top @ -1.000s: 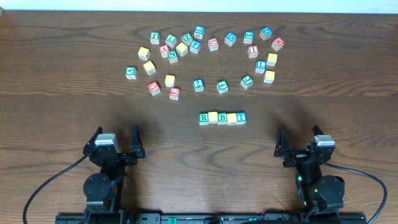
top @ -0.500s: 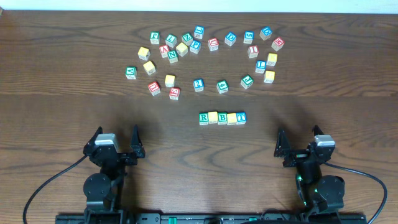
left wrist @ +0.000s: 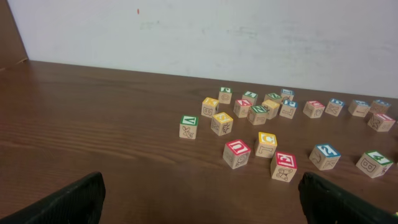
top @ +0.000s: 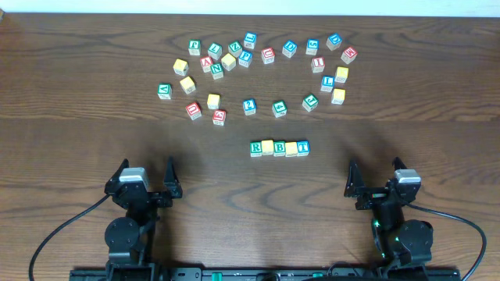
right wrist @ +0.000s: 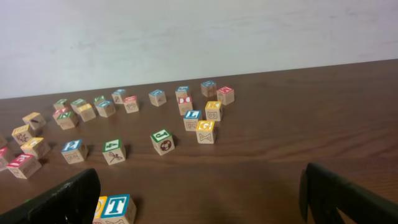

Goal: Spell out ROBOT

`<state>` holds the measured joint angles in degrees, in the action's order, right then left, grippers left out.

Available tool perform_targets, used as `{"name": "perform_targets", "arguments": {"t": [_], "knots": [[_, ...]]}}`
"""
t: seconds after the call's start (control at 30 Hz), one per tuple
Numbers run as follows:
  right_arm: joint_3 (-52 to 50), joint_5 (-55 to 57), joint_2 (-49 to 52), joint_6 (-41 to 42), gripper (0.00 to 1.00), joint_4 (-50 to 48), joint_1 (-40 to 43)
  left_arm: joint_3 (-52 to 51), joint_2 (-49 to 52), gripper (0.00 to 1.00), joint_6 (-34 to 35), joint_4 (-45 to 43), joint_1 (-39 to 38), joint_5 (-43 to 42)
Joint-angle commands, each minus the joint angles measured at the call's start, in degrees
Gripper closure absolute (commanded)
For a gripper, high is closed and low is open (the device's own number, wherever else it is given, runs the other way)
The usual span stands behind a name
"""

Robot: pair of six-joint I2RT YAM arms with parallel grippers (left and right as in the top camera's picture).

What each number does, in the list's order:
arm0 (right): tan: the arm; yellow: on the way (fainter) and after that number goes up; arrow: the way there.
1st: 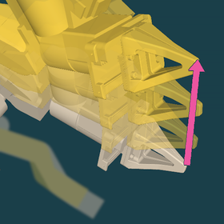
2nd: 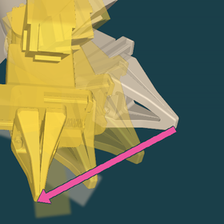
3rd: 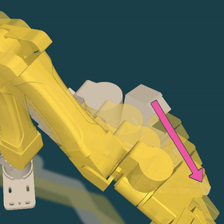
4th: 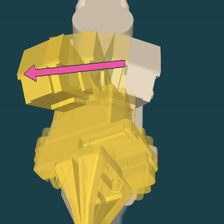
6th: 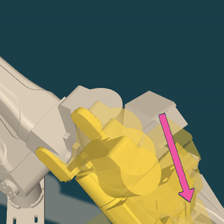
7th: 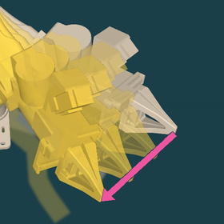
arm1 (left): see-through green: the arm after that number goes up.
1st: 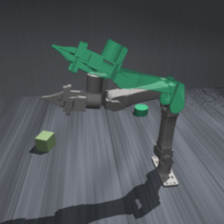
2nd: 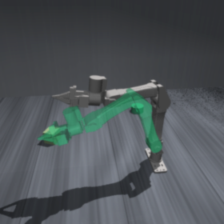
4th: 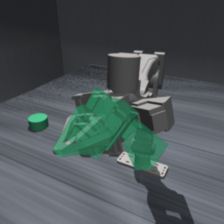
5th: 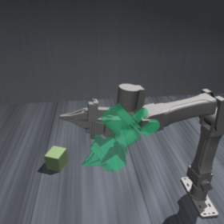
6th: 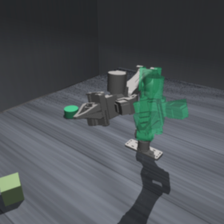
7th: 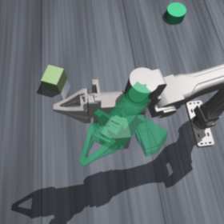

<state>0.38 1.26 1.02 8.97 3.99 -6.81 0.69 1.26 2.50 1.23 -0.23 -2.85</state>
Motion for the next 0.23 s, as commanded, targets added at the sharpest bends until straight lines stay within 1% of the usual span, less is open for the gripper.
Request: {"name": "perform_targets", "arguments": {"t": [0.0, 0.2], "knots": [[-0.1, -0.1, -0.2, 0.8, 0.01, 0.2, 0.7, -0.4, 0.2, 0.02, -0.8, 2.8, -0.2, 0.9], [-0.1, -0.1, -0.2, 0.8, 0.01, 0.2, 0.7, -0.4, 0.2, 0.02, -0.8, 2.8, -0.2, 0.9]]}}
